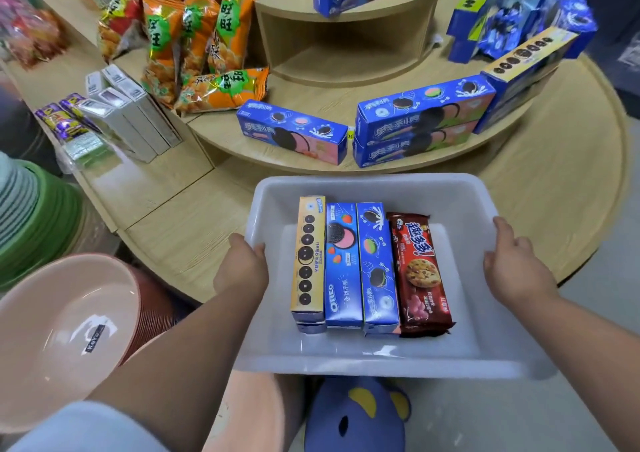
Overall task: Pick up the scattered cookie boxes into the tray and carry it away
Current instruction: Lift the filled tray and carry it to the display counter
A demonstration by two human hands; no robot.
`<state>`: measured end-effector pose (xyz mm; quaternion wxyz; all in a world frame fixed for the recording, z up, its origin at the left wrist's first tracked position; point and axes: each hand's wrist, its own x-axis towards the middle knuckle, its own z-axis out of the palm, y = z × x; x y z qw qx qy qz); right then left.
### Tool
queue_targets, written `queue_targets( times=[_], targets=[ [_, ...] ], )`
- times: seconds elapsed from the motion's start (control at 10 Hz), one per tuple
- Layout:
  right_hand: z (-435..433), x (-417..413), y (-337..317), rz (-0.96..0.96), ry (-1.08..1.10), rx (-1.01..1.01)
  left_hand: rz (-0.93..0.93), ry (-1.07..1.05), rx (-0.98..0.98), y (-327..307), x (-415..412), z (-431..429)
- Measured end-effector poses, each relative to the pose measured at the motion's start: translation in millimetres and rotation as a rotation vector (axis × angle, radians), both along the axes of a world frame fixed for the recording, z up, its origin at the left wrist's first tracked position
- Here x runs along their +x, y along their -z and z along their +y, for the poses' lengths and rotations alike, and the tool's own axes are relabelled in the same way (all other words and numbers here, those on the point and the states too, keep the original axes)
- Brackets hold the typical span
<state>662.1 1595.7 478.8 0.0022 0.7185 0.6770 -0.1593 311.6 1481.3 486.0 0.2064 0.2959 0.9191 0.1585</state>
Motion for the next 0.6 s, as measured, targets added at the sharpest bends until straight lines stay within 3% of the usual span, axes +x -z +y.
queue_targets(
  times=[0.3,0.5,0.6],
  targets=[
    [0.7,0.6,-1.0,0.026,0.006,-0.002,0.009,0.022,-0.021,4.3,-2.6,0.4],
    [0.2,0.3,-11.7,0.080,0.029,-0.061,-0.184,0.018,-0.042,-6.2,-13.3,1.7],
    [-1.1,2.6,-21.6,0.140,0.044,-0.106,-0.126,0.018,-0.070,-28.9,-20.0,2.2]
  ],
)
